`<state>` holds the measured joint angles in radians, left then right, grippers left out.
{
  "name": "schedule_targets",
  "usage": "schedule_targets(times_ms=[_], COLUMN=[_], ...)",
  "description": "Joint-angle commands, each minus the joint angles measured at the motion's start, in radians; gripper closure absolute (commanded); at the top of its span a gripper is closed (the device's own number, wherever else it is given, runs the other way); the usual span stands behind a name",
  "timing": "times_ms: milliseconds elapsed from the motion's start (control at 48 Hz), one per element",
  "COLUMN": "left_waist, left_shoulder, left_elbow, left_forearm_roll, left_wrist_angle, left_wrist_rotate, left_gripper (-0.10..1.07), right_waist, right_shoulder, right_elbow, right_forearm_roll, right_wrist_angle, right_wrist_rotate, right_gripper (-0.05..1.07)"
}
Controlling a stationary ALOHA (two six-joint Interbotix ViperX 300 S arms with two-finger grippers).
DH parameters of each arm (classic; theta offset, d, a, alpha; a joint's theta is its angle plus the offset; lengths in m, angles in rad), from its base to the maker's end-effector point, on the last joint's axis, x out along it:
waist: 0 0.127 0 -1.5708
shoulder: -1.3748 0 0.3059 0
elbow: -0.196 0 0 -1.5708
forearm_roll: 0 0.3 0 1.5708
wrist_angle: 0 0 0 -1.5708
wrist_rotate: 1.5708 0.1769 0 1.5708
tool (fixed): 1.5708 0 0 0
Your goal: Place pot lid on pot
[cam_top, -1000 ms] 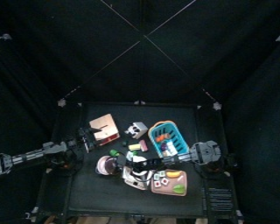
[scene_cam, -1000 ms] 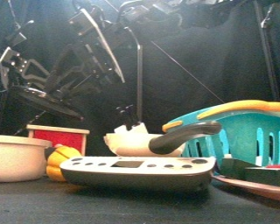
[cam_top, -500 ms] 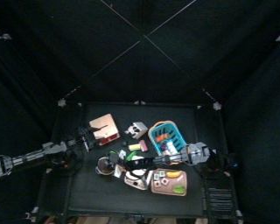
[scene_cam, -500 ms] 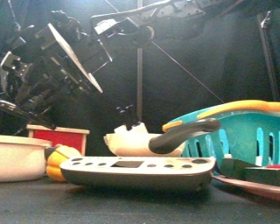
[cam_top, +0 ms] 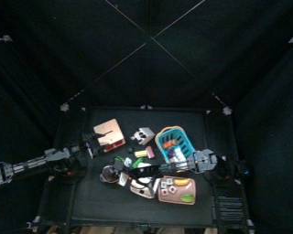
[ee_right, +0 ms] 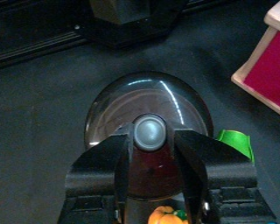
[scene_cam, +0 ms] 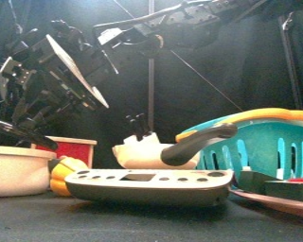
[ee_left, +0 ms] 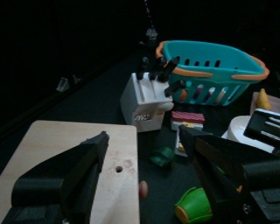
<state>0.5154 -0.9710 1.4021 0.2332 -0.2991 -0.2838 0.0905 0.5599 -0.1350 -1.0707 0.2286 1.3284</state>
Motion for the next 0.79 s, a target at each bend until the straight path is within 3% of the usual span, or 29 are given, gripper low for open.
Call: schedule_targets(times_ms=[0,771], left_waist=[-0.002,-0.002], left_shoulder=[0.002,0.003], left_elbow=[-0.012,-0.011], left_forearm_roll=[0.0,0.0], left_wrist_angle=[-0.003,0.005], left_wrist_rotate=[0.002,0.002], left_gripper=[-0.01,-0.01], right_waist=[-0.005,-0.011], right_shoulder=[-0.028,0.002], right_elbow=[-0.029,-0.057], right_forearm_roll=[0.0,0.002], right_wrist_angle=[-0.005,-0.005], right_wrist_rotate=[0.0,0.0], right_gripper=[0.44,0.44])
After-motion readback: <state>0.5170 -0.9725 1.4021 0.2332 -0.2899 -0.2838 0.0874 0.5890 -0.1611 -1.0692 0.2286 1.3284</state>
